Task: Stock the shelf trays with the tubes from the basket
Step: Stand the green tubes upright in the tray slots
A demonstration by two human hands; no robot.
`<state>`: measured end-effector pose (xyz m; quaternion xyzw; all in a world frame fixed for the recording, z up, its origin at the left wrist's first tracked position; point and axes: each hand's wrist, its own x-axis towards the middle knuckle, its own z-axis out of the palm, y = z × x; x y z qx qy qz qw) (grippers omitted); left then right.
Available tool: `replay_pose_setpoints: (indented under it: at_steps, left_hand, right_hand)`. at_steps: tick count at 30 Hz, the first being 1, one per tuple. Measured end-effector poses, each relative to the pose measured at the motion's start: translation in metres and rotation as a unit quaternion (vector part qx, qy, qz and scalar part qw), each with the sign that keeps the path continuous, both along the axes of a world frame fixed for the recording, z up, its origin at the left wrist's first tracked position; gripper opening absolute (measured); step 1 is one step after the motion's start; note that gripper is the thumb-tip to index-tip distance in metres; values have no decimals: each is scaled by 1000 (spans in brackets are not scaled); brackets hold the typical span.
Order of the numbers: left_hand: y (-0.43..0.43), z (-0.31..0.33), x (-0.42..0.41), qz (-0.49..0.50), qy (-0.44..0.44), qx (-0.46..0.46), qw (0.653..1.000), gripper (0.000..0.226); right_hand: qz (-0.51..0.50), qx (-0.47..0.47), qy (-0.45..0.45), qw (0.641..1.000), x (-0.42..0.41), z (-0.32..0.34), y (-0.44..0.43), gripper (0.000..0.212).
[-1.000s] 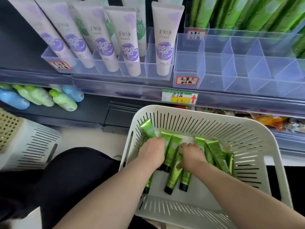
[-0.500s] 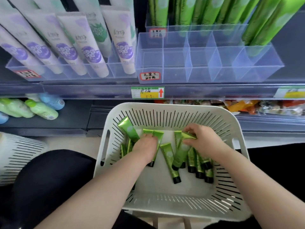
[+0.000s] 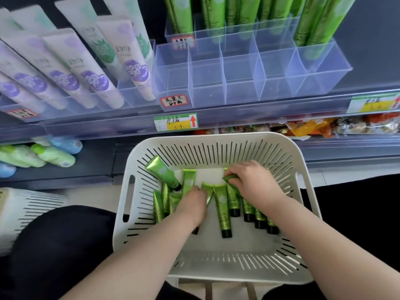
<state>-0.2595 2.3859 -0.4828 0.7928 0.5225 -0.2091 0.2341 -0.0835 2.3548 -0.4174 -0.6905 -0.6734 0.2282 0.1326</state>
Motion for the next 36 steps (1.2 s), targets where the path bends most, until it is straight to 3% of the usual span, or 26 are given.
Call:
replay_pose_setpoints:
  at_steps: [8, 12, 18, 22, 26, 30, 36]
  left_hand:
    - [8, -20, 17, 115, -9, 14, 993, 30]
    - [6, -18, 15, 95, -12, 5, 995, 26]
    - [4, 7, -8, 133, -152, 30, 979, 16]
    - [1, 38, -19, 142, -237, 48, 960, 34]
    - [2, 71, -13, 145, -260, 68, 952, 21]
    - [7, 116, 4, 101, -303, 130, 939, 23]
    - [23, 207, 32, 44, -387, 218, 895, 13]
  right_hand:
    - [-14, 6, 7, 1000, 2, 0, -5, 19]
    - [-11, 0, 6, 1000, 0, -1, -2, 16]
    - [1, 4, 2, 1000, 0, 5, -3, 14]
    - [-16, 48, 22, 998, 4, 24, -5, 14]
    - [-42, 126, 31, 991, 5, 51, -11, 15]
    - [-67, 195, 12, 978, 13, 89, -14, 15]
    - [-97, 293, -4, 951, 35, 166, -3, 17]
